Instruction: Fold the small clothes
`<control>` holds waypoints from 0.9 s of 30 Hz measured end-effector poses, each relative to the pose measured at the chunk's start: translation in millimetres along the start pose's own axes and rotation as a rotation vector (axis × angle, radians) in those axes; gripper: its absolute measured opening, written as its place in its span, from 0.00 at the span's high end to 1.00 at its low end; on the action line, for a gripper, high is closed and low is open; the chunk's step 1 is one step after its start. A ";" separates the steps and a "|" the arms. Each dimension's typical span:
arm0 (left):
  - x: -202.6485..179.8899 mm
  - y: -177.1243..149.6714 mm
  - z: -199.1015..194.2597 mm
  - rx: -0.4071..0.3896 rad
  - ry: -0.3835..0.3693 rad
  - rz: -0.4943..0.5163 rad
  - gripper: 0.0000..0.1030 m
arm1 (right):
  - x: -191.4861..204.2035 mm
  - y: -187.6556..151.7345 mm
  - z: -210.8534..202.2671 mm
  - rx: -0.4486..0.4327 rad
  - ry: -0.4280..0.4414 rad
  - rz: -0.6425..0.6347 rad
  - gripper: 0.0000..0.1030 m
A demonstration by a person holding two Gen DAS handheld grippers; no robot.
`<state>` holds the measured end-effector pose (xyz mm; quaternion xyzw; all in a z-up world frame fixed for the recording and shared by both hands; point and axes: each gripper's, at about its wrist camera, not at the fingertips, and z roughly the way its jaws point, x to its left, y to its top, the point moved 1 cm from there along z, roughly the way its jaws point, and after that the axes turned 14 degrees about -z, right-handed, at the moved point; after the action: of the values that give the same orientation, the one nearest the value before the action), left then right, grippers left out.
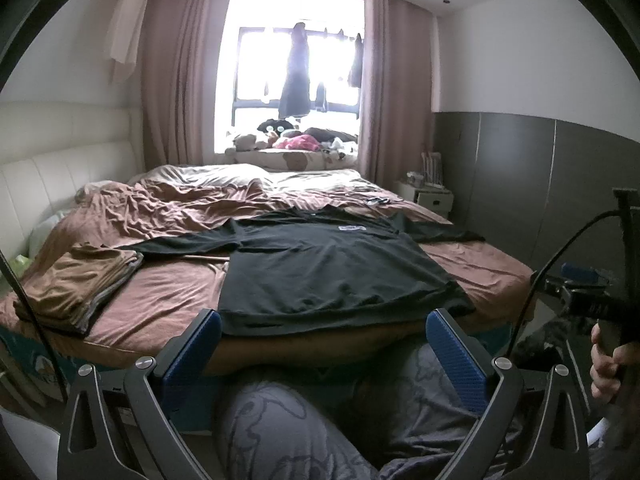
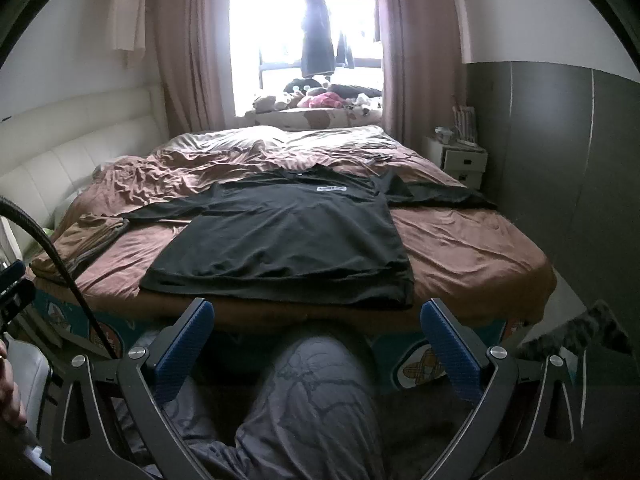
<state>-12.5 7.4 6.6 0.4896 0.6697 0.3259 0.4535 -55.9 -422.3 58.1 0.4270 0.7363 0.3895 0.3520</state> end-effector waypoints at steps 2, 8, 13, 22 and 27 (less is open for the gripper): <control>4.5 0.2 -1.2 -0.003 0.002 -0.003 0.00 | 0.0 -0.3 -0.2 -0.001 0.002 0.002 0.00; 12.0 -1.5 1.9 -0.002 0.022 -0.018 0.00 | 0.6 -0.5 4.1 0.001 -0.004 0.002 0.00; 16.8 -0.6 7.9 0.004 0.040 -0.027 0.00 | 2.1 1.0 8.8 -0.002 -0.005 0.003 0.00; 30.7 5.6 32.1 0.031 0.076 -0.031 0.00 | 2.0 12.8 36.1 0.019 -0.002 -0.002 0.00; 49.4 13.1 52.7 0.048 0.118 -0.056 0.00 | 3.1 29.0 58.9 0.026 0.004 -0.013 0.00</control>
<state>35.6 58.1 -16.0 0.4613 0.7161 0.3253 0.4106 3.3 -393.8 56.5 0.4260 0.7448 0.3783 0.3474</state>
